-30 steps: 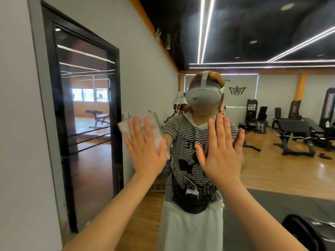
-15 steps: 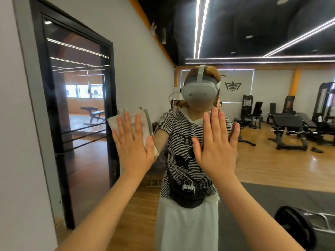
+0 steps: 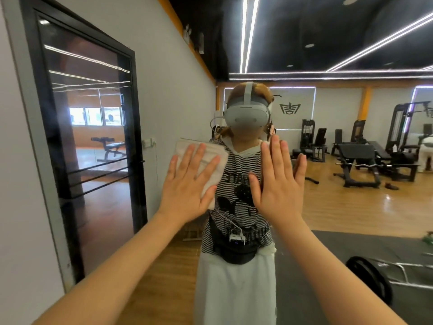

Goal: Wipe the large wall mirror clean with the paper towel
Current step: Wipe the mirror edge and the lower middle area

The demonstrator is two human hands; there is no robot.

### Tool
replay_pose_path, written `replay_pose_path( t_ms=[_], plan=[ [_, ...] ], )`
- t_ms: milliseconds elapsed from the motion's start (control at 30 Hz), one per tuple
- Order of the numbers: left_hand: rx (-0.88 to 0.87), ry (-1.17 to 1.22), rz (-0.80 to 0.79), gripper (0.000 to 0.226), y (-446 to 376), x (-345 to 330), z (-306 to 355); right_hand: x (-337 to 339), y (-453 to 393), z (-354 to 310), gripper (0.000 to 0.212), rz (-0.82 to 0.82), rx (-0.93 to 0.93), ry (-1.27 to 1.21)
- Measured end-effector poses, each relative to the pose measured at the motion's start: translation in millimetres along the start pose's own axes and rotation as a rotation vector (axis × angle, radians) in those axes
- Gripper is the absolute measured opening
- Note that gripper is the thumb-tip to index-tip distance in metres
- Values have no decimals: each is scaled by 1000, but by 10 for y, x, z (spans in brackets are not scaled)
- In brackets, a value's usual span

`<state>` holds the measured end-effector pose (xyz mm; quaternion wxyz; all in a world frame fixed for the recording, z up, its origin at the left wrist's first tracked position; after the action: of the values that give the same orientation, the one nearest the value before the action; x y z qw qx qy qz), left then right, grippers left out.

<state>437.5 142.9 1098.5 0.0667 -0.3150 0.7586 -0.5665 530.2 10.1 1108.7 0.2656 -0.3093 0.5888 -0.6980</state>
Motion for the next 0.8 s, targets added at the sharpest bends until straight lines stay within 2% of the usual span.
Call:
replay_pose_path(
  t_ms=[200, 467, 567, 667, 800],
  plan=[
    [140, 23, 43, 68, 64, 13, -132, -6, -24, -9, 66, -14, -12, 21],
    [145, 32, 60, 73, 70, 26, -127, 16, -36, -10, 66, -63, -17, 37],
    [139, 33, 42, 75, 75, 12, -121, 79, -53, 15, 64, -97, 34, -2],
    [152, 43, 29, 75, 89, -1, -111, 257, -16, 248, 62, -84, 57, -31],
    [181, 52, 25, 71, 92, -23, -84, 512, 70, 909, 64, -71, -12, 3]
  ],
)
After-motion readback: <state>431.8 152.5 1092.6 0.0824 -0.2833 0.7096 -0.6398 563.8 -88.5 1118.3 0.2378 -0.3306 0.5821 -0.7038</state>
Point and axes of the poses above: each hand's wrist, its own y-axis away from the middle knuckle, its own x-axis out of the back of the hand, z = x × y, the point moved 10 cm from there along -y, towards the middle knuckle, and after that the axes turned 2 degrees about z, right-handed, at the moved point
